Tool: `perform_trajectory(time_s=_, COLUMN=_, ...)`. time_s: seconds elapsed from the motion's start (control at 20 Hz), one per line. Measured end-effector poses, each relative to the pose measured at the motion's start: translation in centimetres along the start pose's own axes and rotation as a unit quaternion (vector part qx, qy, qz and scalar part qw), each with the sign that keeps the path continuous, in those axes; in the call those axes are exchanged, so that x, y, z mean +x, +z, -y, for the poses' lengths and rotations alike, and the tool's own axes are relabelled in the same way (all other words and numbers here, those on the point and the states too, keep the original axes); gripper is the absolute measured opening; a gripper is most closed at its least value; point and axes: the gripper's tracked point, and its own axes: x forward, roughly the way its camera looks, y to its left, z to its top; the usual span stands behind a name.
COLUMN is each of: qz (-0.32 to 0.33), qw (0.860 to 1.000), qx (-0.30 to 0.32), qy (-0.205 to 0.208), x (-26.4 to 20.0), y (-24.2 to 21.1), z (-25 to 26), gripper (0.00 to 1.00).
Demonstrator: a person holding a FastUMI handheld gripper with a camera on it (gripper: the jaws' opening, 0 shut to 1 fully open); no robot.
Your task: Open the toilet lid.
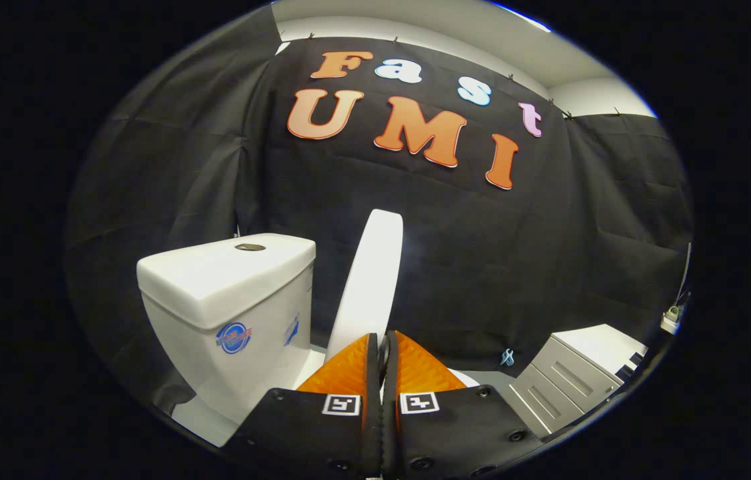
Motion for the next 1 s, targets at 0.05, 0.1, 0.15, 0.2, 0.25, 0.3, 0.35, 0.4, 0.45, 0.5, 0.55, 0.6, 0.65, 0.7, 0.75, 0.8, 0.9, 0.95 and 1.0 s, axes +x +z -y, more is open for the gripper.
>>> perform_trajectory(time_s=0.05, qz=0.003, qw=1.000, qx=-0.006, qy=0.005, x=-0.1, y=0.2, z=-0.7, gripper=0.08)
perform_trajectory(time_s=0.1, qz=0.005, qw=1.000, qx=-0.011, qy=0.010, x=-0.2, y=0.3, z=-1.5, gripper=0.08)
perform_trajectory(time_s=0.15, qz=0.009, qw=1.000, qx=-0.010, qy=0.017, x=-0.3, y=0.5, z=-2.3, gripper=0.08)
perform_trajectory(time_s=0.2, qz=0.012, qw=1.000, qx=-0.008, qy=0.026, x=-0.2, y=0.8, z=-3.3, gripper=0.08)
perform_trajectory(time_s=0.25, qz=0.014, qw=0.999, qx=-0.010, qy=0.032, x=-0.4, y=1.0, z=-4.1, gripper=0.08)
perform_trajectory(time_s=0.3, qz=0.015, qw=0.999, qx=-0.015, qy=0.036, x=-0.4, y=1.0, z=-4.9, gripper=0.09)
perform_trajectory(time_s=0.35, qz=0.017, qw=0.999, qx=-0.021, qy=0.042, x=-0.5, y=1.1, z=-5.7, gripper=0.08)
perform_trajectory(time_s=0.4, qz=0.018, qw=0.998, qx=-0.025, qy=0.047, x=-0.6, y=1.2, z=-6.4, gripper=0.08)
perform_trajectory(time_s=0.45, qz=0.018, qw=0.998, qx=-0.028, qy=0.053, x=-0.8, y=1.1, z=-7.2, gripper=0.08)
perform_trajectory(time_s=0.5, qz=0.021, qw=0.998, qx=-0.031, qy=0.057, x=-0.8, y=1.2, z=-7.6, gripper=0.08)
perform_trajectory(time_s=0.55, qz=0.021, qw=0.997, qx=-0.036, qy=0.058, x=-0.8, y=1.3, z=-8.0, gripper=0.08)
perform_trajectory(time_s=0.6, qz=0.021, qw=0.997, qx=-0.041, qy=0.058, x=-0.9, y=1.2, z=-8.3, gripper=0.08)
perform_trajectory(time_s=0.65, qz=0.021, qw=0.997, qx=-0.043, qy=0.061, x=-1.1, y=1.2, z=-8.7, gripper=0.08)
perform_trajectory(time_s=0.7, qz=0.021, qw=0.997, qx=-0.047, qy=0.060, x=-0.9, y=1.3, z=-9.0, gripper=0.08)
perform_trajectory(time_s=0.75, qz=0.021, qw=0.997, qx=-0.053, qy=0.058, x=-0.8, y=1.3, z=-9.0, gripper=0.08)
perform_trajectory(time_s=0.8, qz=0.021, qw=0.997, qx=-0.057, qy=0.056, x=-0.7, y=1.4, z=-8.9, gripper=0.08)
perform_trajectory(time_s=0.9, qz=0.017, qw=0.997, qx=-0.054, qy=0.054, x=-0.7, y=1.3, z=-8.5, gripper=0.09)
perform_trajectory(time_s=0.95, qz=0.015, qw=0.997, qx=-0.049, qy=0.055, x=-0.5, y=1.1, z=-8.3, gripper=0.08)
perform_trajectory(time_s=1.0, qz=0.012, qw=0.997, qx=-0.045, qy=0.058, x=-0.5, y=1.3, z=-8.3, gripper=0.09)
